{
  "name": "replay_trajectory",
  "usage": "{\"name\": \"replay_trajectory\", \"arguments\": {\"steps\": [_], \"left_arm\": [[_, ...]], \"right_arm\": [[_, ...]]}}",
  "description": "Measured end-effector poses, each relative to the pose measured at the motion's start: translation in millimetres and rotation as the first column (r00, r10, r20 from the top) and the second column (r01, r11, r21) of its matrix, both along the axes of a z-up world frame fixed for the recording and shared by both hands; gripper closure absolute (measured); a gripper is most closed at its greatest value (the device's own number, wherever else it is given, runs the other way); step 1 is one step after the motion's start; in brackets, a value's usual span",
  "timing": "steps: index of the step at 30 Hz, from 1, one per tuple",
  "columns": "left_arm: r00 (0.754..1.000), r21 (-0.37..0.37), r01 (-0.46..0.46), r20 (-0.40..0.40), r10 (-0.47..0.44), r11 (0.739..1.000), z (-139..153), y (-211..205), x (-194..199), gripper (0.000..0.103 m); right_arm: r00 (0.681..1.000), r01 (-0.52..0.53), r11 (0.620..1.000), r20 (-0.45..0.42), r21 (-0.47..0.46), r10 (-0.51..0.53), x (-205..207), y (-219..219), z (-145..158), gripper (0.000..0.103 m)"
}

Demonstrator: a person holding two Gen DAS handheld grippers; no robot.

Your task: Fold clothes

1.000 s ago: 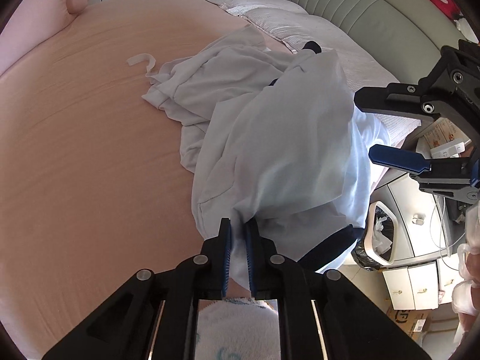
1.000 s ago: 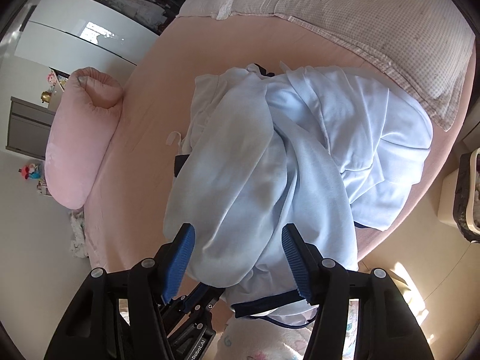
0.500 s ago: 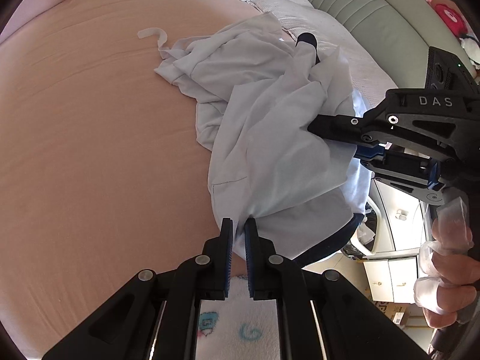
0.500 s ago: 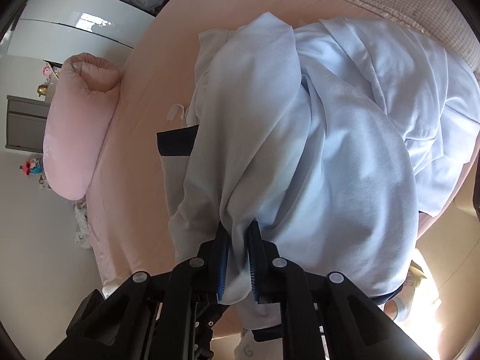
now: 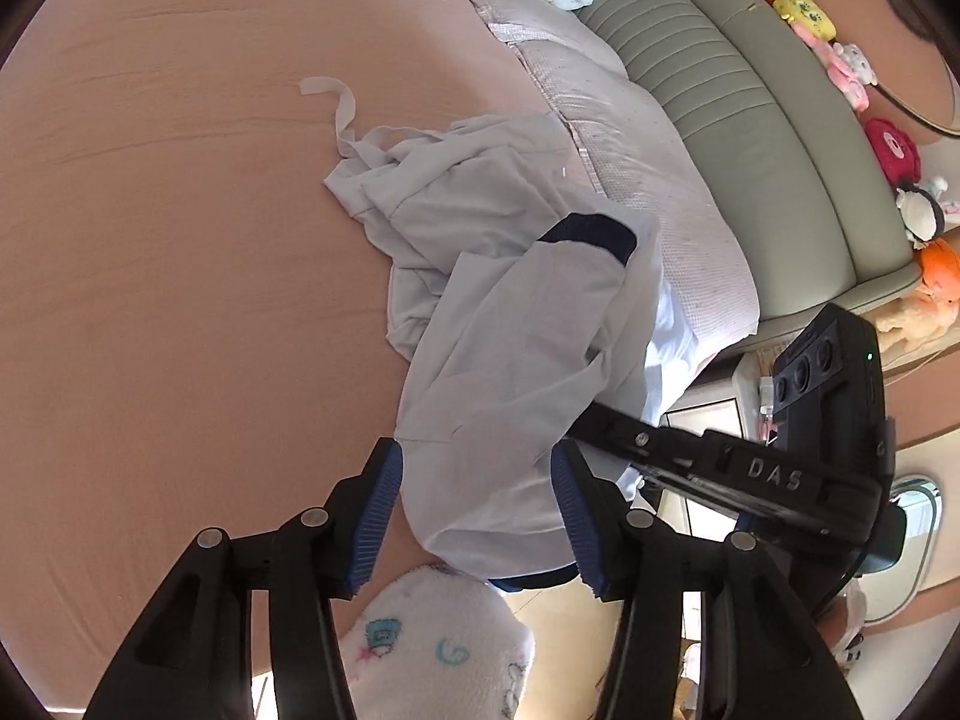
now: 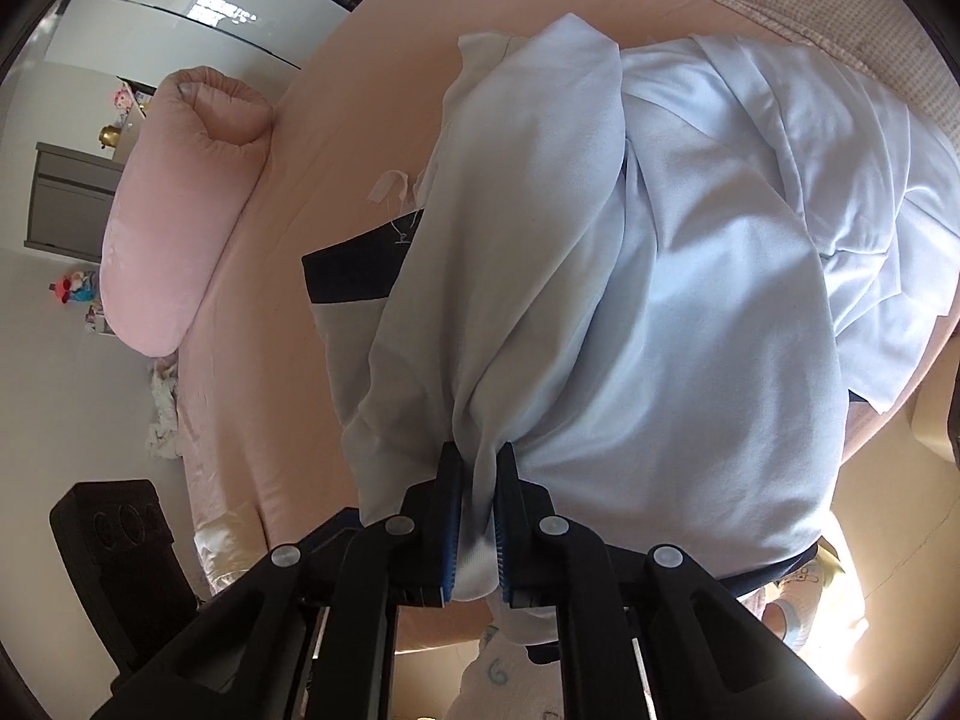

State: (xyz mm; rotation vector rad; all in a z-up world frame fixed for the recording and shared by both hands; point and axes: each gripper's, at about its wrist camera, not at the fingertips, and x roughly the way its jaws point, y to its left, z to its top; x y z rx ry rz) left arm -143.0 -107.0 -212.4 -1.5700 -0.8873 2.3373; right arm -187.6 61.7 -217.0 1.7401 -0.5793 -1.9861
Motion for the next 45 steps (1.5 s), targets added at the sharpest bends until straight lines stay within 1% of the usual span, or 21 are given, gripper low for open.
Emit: {"name": "replay_trajectory", "arguments": {"steps": [5,10,12,14,16,18,19,20,21,23,24,25,26,27,28,29,30,33,37,40,45], "left_arm": [[0.998,-0.047,0.068,-0.009,-0.069,0.997,17,10,-27,0.045],[0.991,-0.079,0.131,0.022,-0.129,0.988,6,25,-44,0.045],[0.99,-0.055,0.136,0.046,-0.133,0.989,-2,27,-44,0.045],[0.99,-0.003,0.127,0.063,-0.126,0.992,-11,25,-42,0.045],[0.993,0.033,0.102,0.052,-0.103,0.994,-17,23,-39,0.045],[0.996,0.048,0.083,0.037,-0.085,0.995,-21,22,-37,0.046],[0.997,0.056,0.074,0.029,-0.075,0.996,-23,21,-36,0.049],[0.997,0.055,0.073,0.019,-0.074,0.996,-23,21,-35,0.058],[0.997,0.041,0.079,0.01,-0.079,0.996,-23,23,-34,0.065],[0.997,0.001,0.081,0.017,-0.081,0.997,-23,25,-35,0.074],[0.996,-0.02,0.082,0.023,-0.081,0.996,-23,26,-36,0.075],[0.996,-0.027,0.079,0.032,-0.078,0.996,-24,26,-36,0.075],[0.996,-0.026,0.075,0.043,-0.073,0.997,-26,24,-37,0.075],[0.997,-0.021,0.068,0.049,-0.067,0.997,-27,22,-37,0.075],[0.997,-0.013,0.059,0.053,-0.059,0.998,-28,20,-37,0.075],[0.997,-0.01,0.053,0.053,-0.053,0.999,-28,18,-36,0.075],[0.998,-0.012,0.049,0.051,-0.048,0.999,-29,16,-36,0.075],[0.998,-0.04,0.047,0.054,-0.045,0.998,-30,13,-33,0.075],[0.997,-0.068,0.052,0.054,-0.049,0.996,-31,13,-31,0.075],[0.997,-0.085,0.054,0.054,-0.05,0.995,-32,12,-28,0.075],[0.997,-0.069,0.048,0.055,-0.044,0.996,-35,10,-26,0.075]], "right_arm": [[0.999,-0.043,0.999,0.014,-0.008,0.044,5,-20,-8,0.095],[0.997,-0.073,0.997,0.003,0.016,0.073,10,-24,-8,0.095],[0.996,-0.089,0.996,-0.008,0.028,0.089,13,-24,-6,0.095],[0.994,-0.107,0.993,-0.019,0.042,0.108,13,-27,-4,0.095],[0.993,-0.117,0.992,-0.025,0.048,0.119,14,-29,-4,0.095],[0.993,-0.116,0.992,-0.021,0.04,0.116,13,-28,-5,0.095],[0.993,-0.115,0.993,-0.018,0.036,0.115,13,-28,-6,0.095],[0.992,-0.12,0.992,-0.019,0.038,0.121,13,-28,-6,0.095],[0.992,-0.124,0.991,-0.022,0.045,0.125,13,-28,-5,0.095],[0.992,-0.124,0.99,-0.017,0.061,0.125,17,-19,-4,0.094],[0.992,-0.124,0.991,-0.005,0.051,0.125,16,-16,-4,0.094],[0.992,-0.124,0.992,0.008,0.038,0.124,16,-13,-5,0.091],[0.992,-0.124,0.992,0.021,0.026,0.123,15,-10,-5,0.079],[0.992,-0.123,0.992,0.034,0.014,0.123,14,-7,-6,0.063],[0.991,-0.123,0.992,0.048,0.002,0.123,14,-4,-7,0.055],[0.993,-0.103,0.995,0.049,-0.015,0.103,13,3,-5,0.044],[0.995,-0.08,0.996,0.049,-0.031,0.081,12,10,-4,0.042],[0.999,-0.011,0.997,0.052,-0.082,0.015,9,33,0,0.041],[0.998,0.068,0.998,0.017,-0.005,-0.068,-2,58,4,0.04],[0.992,0.126,0.992,0.025,0.024,-0.127,-13,76,-3,0.04],[0.985,0.172,0.981,0.012,0.087,-0.173,-27,87,-13,0.041]]}}
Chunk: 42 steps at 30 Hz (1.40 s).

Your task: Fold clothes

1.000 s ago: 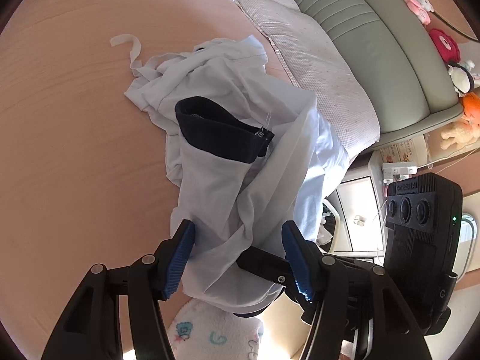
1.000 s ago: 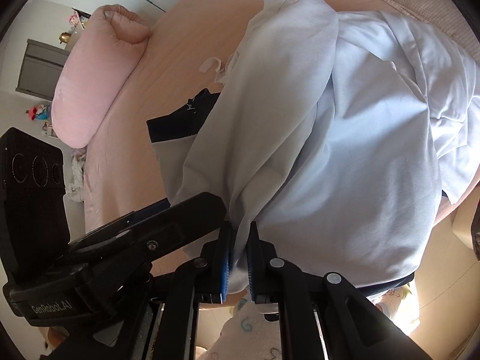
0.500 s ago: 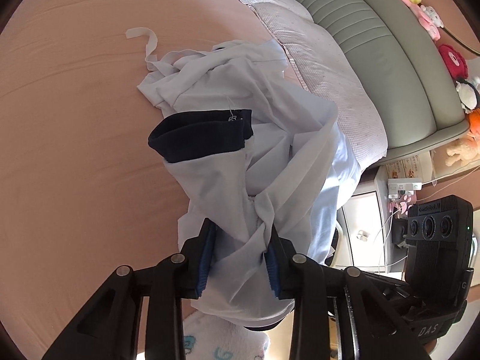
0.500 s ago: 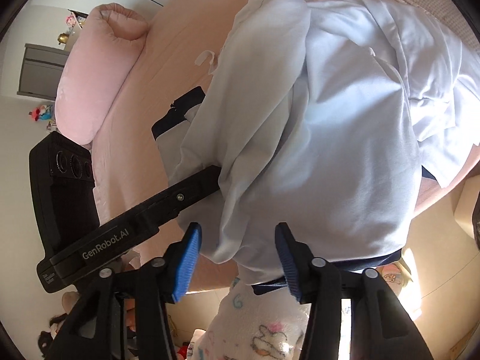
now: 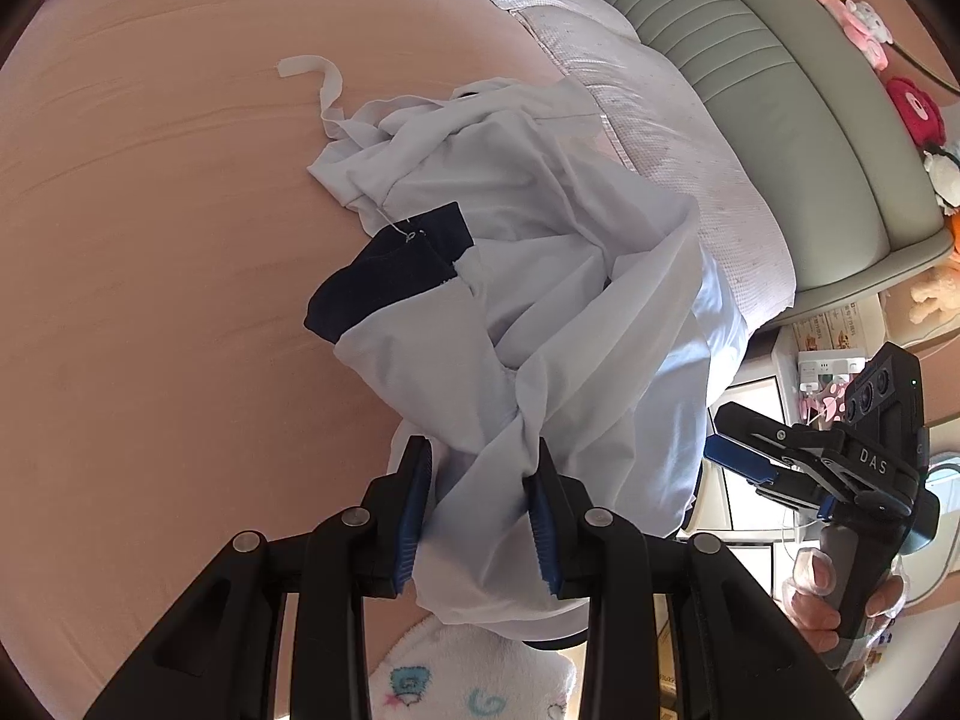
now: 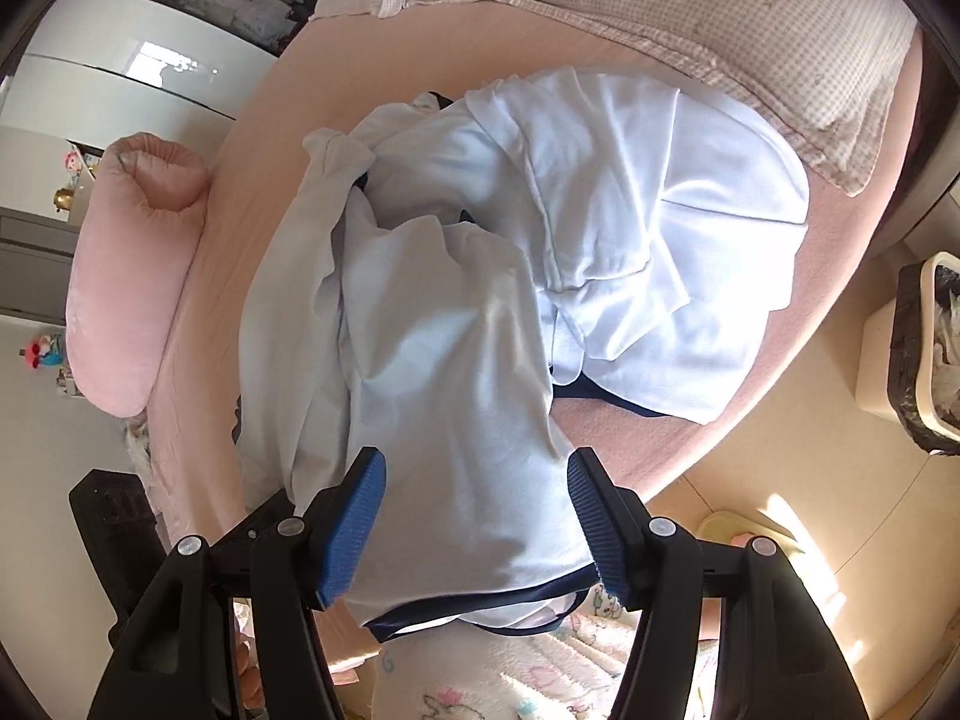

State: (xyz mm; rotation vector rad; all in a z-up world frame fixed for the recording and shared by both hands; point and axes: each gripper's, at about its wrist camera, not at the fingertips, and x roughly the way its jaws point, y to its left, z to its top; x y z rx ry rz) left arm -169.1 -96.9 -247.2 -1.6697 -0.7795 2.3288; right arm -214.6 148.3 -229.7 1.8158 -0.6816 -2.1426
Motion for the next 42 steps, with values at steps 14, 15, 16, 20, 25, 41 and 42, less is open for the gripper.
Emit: {"name": "replay_trajectory", "arguments": {"steps": [14,15,16,20,25,41,42], "left_arm": [[0.998,0.025,-0.042,0.042,0.041,0.999,-12,-8,6,0.075],[0.997,0.027,-0.051,0.053,0.05,0.998,-11,-9,6,0.074],[0.996,0.021,-0.06,0.06,0.059,0.998,-10,-9,6,0.074],[0.995,-0.025,-0.079,0.06,0.081,0.997,2,-7,7,0.042],[0.997,-0.074,-0.067,-0.042,0.064,0.995,35,-6,9,0.041],[0.986,-0.169,0.127,-0.089,-0.144,0.977,50,42,-50,0.04],[0.984,-0.186,0.14,-0.082,-0.157,0.973,47,47,-54,0.04]], "right_arm": [[0.998,-0.062,0.997,0.003,0.052,0.062,-25,-24,-36,0.076],[0.997,-0.072,0.995,-0.005,0.062,0.072,-25,-27,-36,0.079],[0.997,-0.081,0.994,-0.013,0.073,0.082,-25,-29,-36,0.08],[0.996,-0.083,0.995,-0.023,0.055,0.085,-28,-31,-33,0.083],[0.997,-0.074,0.996,-0.013,0.057,0.075,-33,-30,-34,0.084],[0.998,-0.049,0.999,0.031,0.018,0.048,-60,-23,-44,0.084],[0.998,-0.048,0.999,0.034,0.017,0.048,-61,-22,-45,0.084]]}}
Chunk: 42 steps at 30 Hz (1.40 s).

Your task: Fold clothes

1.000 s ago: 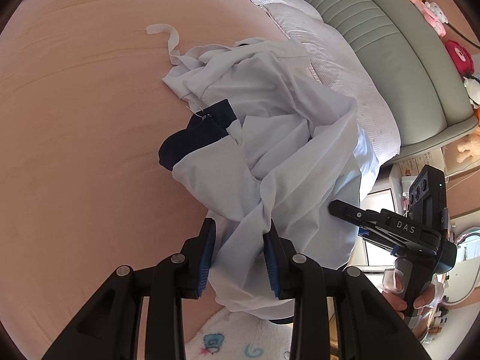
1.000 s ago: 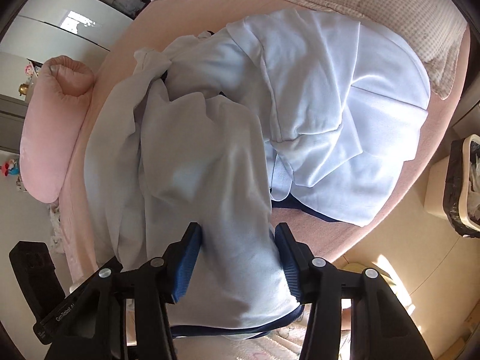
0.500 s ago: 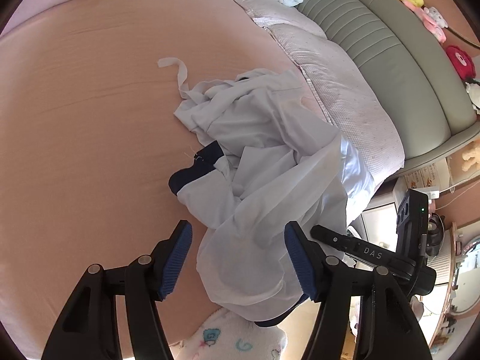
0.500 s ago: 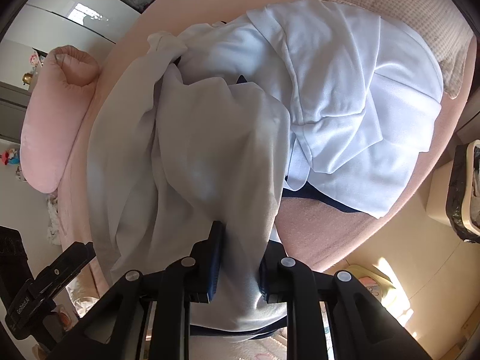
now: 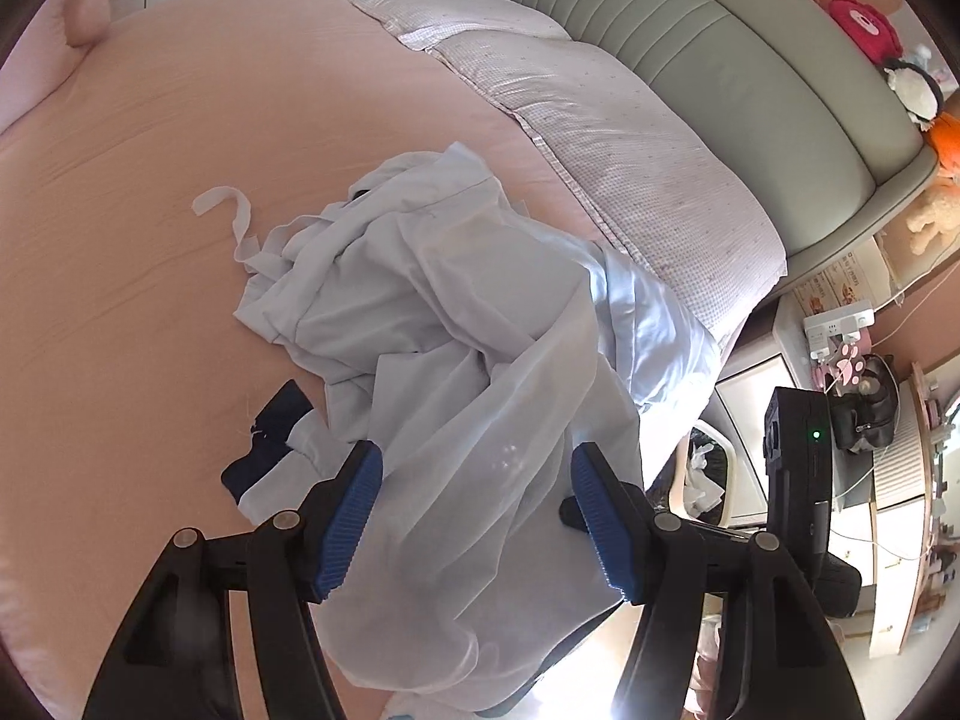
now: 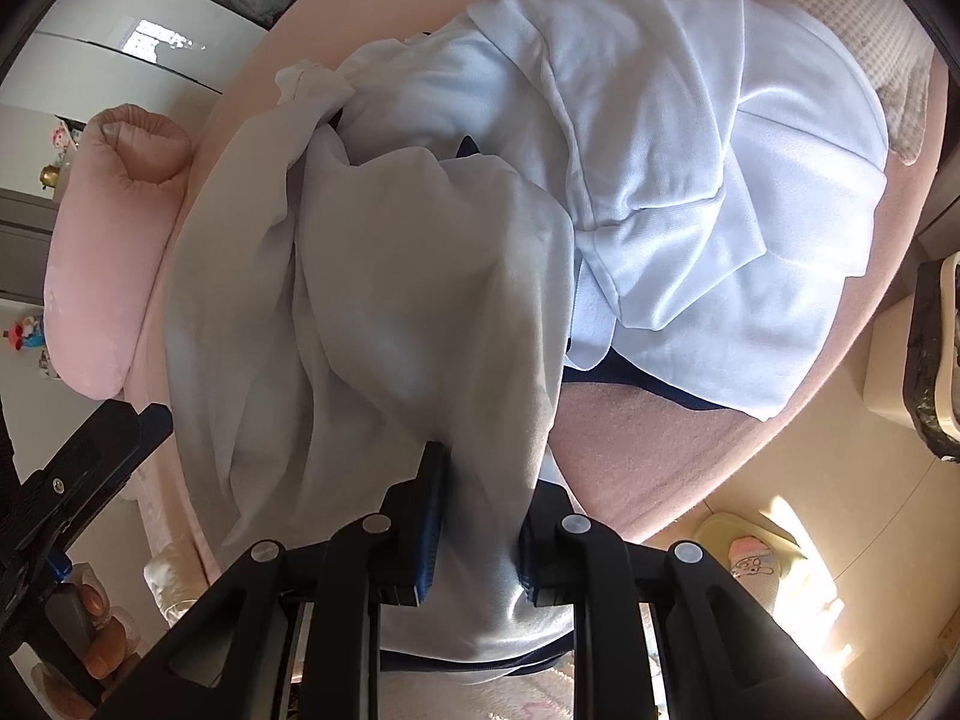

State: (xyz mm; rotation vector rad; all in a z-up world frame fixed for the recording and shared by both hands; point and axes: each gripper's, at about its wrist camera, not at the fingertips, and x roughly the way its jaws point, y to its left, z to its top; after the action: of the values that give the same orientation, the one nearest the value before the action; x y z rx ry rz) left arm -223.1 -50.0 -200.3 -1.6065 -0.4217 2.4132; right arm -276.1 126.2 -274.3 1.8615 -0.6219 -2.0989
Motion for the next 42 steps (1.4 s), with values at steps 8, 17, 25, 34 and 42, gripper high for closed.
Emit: {"name": "replay_trajectory", "arguments": {"steps": [8,17,25,34,42], "left_arm": [[0.999,0.013,0.043,0.026,-0.044,0.999,-20,23,-17,0.04],[0.993,-0.194,0.105,-0.035,-0.114,0.975,-23,44,-10,0.072],[0.996,-0.196,0.087,-0.013,-0.091,0.977,-26,32,1,0.096],[1.0,-0.121,-0.001,0.002,0.001,0.993,-16,-10,16,0.096],[0.998,-0.061,-0.068,0.014,0.069,0.996,-15,-53,39,0.097]], "right_arm": [[0.999,-0.032,0.999,-0.009,0.028,0.032,-13,-3,0,0.084],[1.0,-0.019,1.0,0.013,0.013,0.019,-29,6,-5,0.084],[0.999,-0.039,0.997,0.039,0.062,0.036,-43,6,8,0.085],[0.991,-0.129,0.982,-0.023,0.139,0.134,-41,-18,46,0.091],[0.975,-0.207,0.968,-0.049,0.141,0.216,-39,-52,63,0.091]]}}
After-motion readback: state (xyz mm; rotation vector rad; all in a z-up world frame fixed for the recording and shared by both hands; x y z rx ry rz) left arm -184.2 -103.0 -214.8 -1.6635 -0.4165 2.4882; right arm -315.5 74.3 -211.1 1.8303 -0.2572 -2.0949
